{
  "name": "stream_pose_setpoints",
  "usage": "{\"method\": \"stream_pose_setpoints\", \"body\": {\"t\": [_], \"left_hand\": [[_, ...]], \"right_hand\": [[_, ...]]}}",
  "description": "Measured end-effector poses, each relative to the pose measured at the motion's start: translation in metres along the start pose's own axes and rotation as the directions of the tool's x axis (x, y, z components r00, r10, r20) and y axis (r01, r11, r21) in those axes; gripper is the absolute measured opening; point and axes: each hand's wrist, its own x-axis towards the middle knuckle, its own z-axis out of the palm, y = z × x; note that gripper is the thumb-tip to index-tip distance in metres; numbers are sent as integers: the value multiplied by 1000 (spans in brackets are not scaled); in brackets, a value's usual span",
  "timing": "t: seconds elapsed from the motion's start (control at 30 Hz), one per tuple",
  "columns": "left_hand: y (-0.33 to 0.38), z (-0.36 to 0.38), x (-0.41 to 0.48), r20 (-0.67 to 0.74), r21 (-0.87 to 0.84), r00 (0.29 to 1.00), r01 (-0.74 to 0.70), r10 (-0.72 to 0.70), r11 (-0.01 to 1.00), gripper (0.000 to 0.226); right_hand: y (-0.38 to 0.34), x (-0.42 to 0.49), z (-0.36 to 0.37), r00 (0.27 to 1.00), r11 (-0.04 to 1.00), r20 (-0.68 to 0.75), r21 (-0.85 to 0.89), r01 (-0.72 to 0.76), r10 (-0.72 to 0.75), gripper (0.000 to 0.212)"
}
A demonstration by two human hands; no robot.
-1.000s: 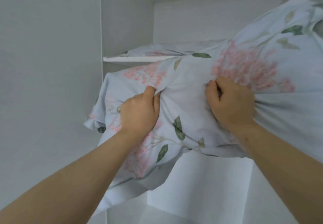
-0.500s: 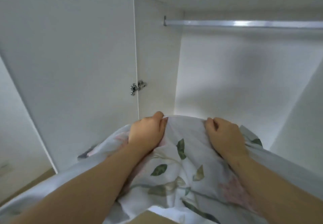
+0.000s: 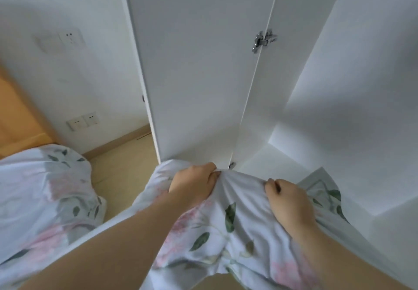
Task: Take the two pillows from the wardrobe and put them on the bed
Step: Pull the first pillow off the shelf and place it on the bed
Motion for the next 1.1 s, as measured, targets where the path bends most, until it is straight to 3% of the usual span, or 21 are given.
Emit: {"method": "stream_pose_setpoints", "body": {"t": [0.4, 0.6, 0.87, 1.1], "left_hand": [[-180, -42, -52, 50, -65, 963, 268, -265, 961, 36], [-265, -77, -79, -46, -72, 909, 410, -414, 909, 36], [-337, -108, -124, -74, -72, 793, 600, -604, 797, 32], [-378, -128, -169, -56, -38, 635, 770, -771, 637, 31]], "right_hand": [[-150, -8, 121, 941, 983, 295, -20, 181, -168, 45], [-239, -13, 175, 871, 966, 419, 71, 250, -256, 44], [-317, -28, 242, 740, 945, 601, 93, 312, -304, 37], [-378, -43, 285, 567, 913, 729, 205, 352, -382, 40]]}}
